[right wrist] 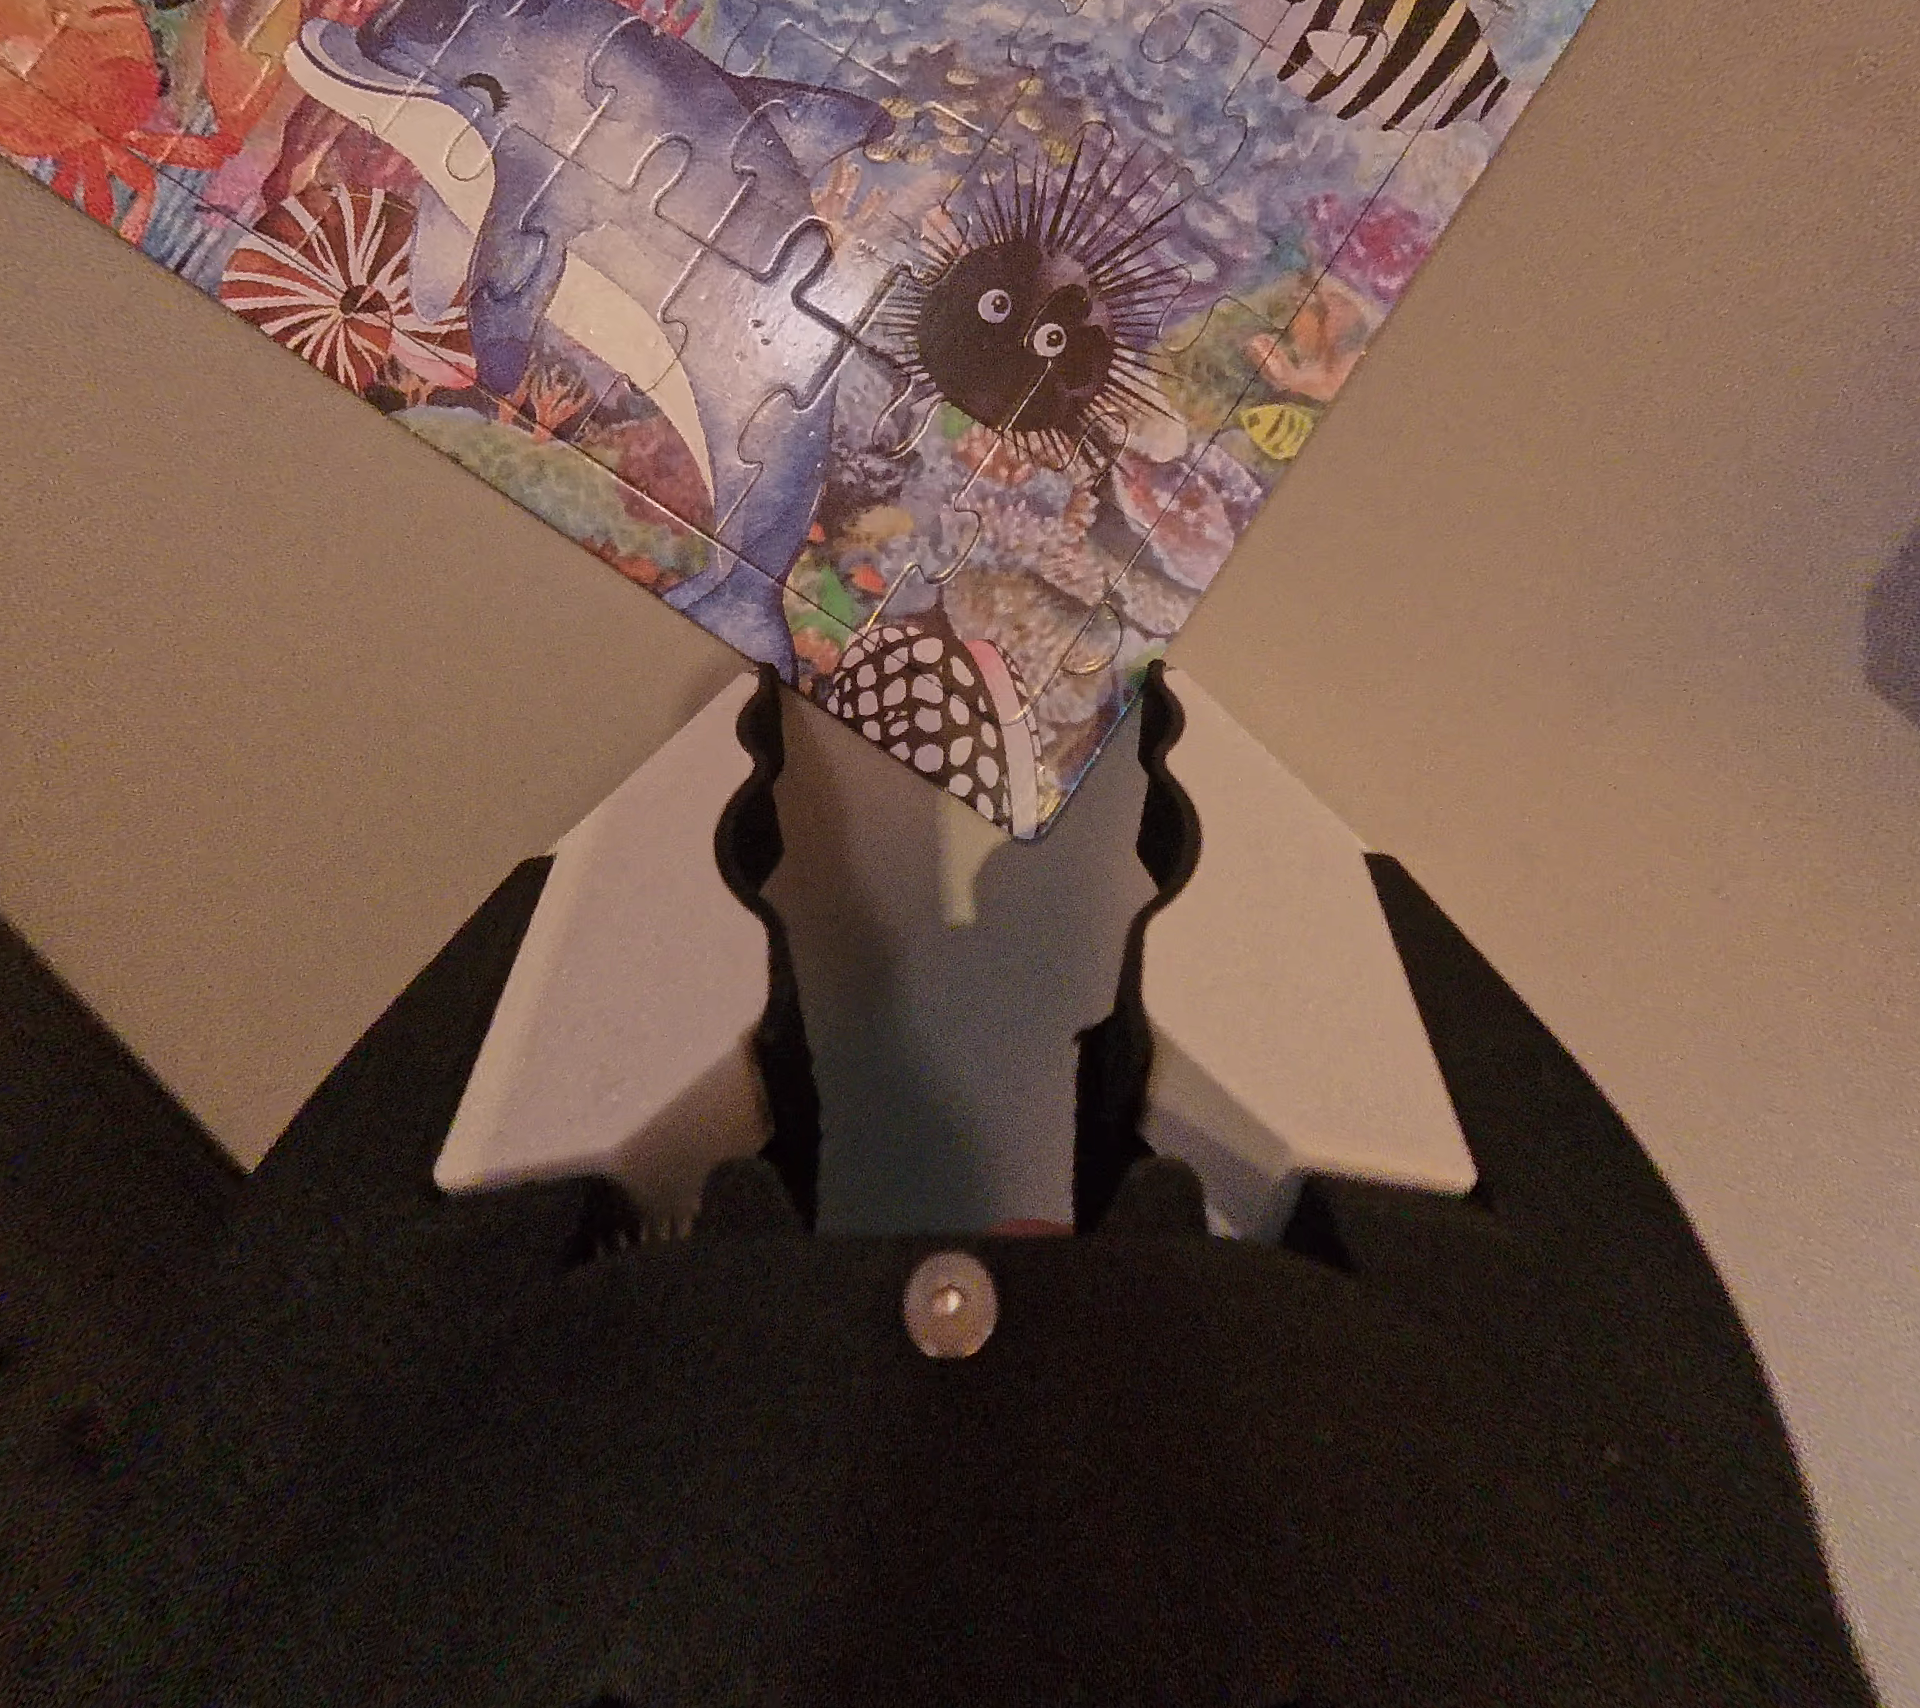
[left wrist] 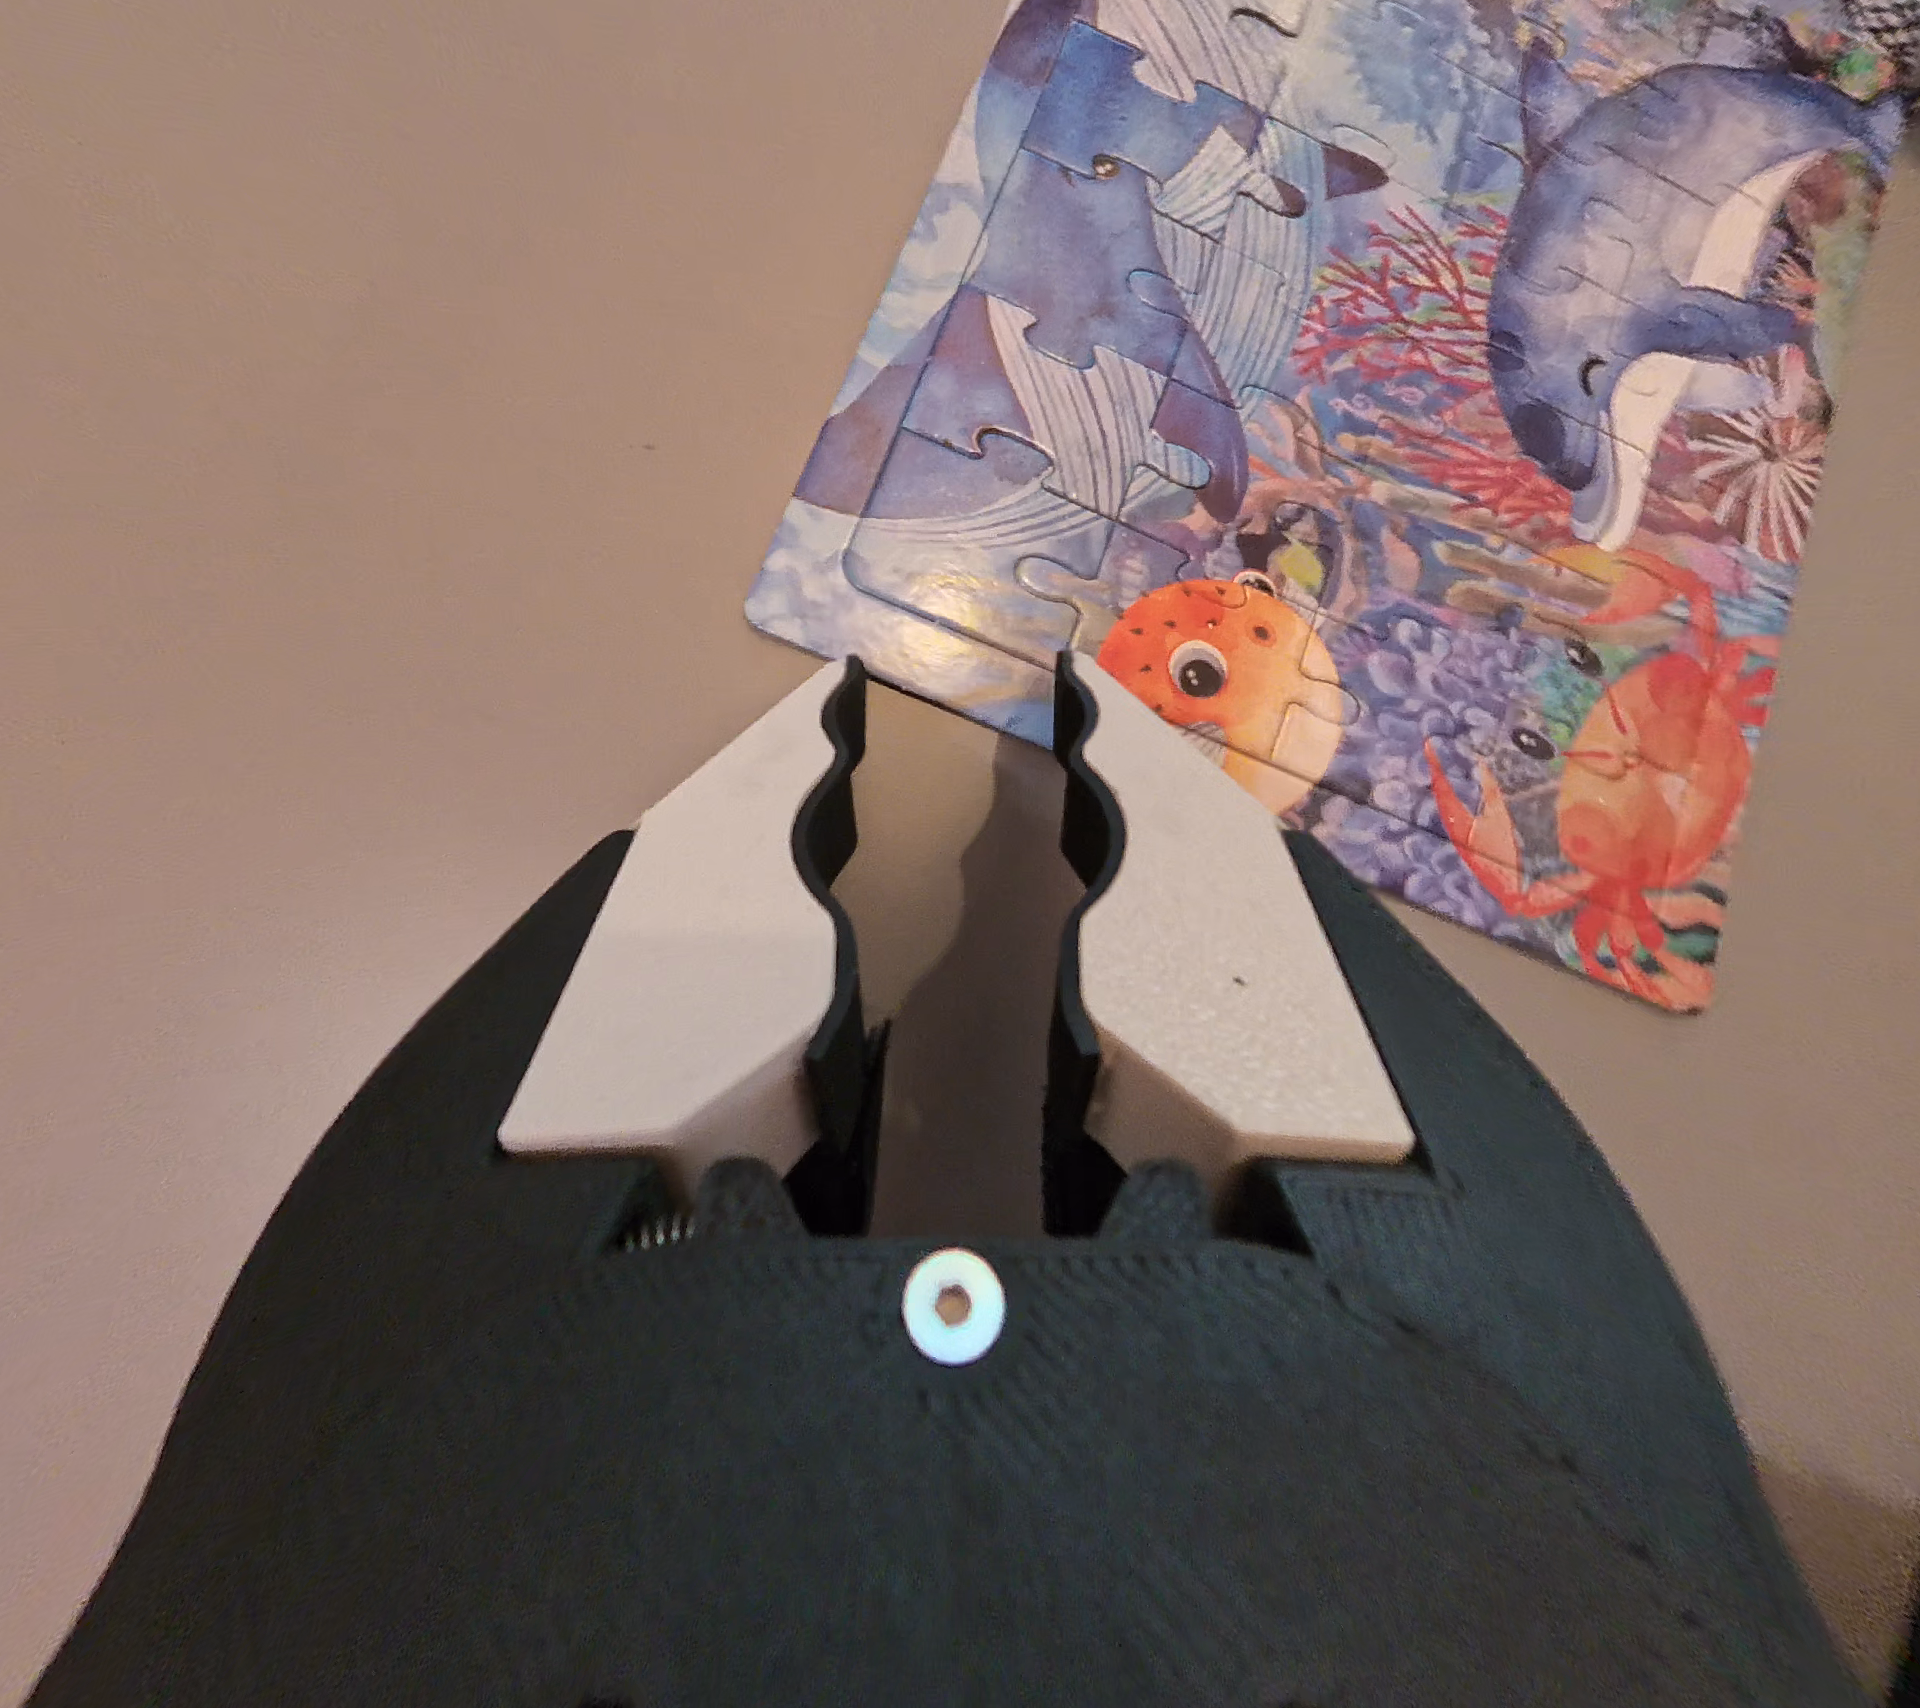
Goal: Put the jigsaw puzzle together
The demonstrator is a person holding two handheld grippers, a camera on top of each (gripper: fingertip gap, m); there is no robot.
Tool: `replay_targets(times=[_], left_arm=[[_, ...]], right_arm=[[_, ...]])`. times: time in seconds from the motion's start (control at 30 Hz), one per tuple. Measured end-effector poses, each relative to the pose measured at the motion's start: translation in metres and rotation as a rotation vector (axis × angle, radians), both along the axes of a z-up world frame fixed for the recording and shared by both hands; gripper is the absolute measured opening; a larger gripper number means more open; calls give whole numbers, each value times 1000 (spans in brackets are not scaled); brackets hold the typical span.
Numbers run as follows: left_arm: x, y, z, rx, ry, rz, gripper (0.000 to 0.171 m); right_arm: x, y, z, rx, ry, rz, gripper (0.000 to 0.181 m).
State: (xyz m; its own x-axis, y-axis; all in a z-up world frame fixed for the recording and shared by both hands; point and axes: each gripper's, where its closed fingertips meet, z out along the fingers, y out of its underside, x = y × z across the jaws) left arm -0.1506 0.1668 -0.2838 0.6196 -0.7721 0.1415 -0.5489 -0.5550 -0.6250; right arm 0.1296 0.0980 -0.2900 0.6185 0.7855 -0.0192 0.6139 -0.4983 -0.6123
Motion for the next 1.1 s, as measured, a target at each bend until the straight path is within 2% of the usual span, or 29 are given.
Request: replay_targets(times=[0.07, 0.17, 0.2, 0.27, 0.3, 0.37, 0.4, 0.57, 0.67, 0.77, 0.8, 0.9, 0.97, 1.03, 1.1], left_arm=[[-12, 18, -2, 56, 35, 80, 27], [-23, 31, 3, 110, 51, 143, 31], [-24, 33, 5, 117, 44, 147, 31], [-19, 31, 8, 122, 19, 127, 32], [-19, 30, 6, 119, 27, 123, 32], [-17, 28, 1, 107, 53, 106, 31], [-16, 28, -1, 104, 60, 99, 33], [-18, 27, -2, 101, 58, 97, 31], [-18, 27, -3, 96, 54, 97, 31], [-18, 29, -2, 101, 58, 98, 31], [-17, 30, -1, 109, 59, 99, 31], [-10, 33, 10, 153, 43, 94, 31], [0, 35, 19, 201, 23, 74, 31], [18, 38, 27, 250, 10, 53, 30], [41, 40, 31, 299, 12, 10, 28]], right_arm=[[-11, -7, 1, 1, 2, 21, 65], [-18, -10, 4, -18, -45, 61, 65], [-21, -3, 14, 13, -16, 51, 62], [-39, 9, 35, 52, 58, 71, 47], [-45, 17, 39, 65, 36, 84, 39], [-71, 35, 51, 128, 38, 137, 4], [-86, 46, 54, 148, 54, 153, 0], [-137, 95, 33, 120, 26, 212, 0], [-139, 106, 1, 63, -79, 221, 0], [-136, 110, 3, 31, -50, 198, 0], [-131, 113, 7, 65, -71, 185, 0], [-129, 110, 27, 96, 25, 176, 0], [-117, 114, 31, 142, -23, 162, 0], [-113, 114, 36, 163, -3, 164, 1], [-115, 115, 34, 158, -2, 169, 13]])
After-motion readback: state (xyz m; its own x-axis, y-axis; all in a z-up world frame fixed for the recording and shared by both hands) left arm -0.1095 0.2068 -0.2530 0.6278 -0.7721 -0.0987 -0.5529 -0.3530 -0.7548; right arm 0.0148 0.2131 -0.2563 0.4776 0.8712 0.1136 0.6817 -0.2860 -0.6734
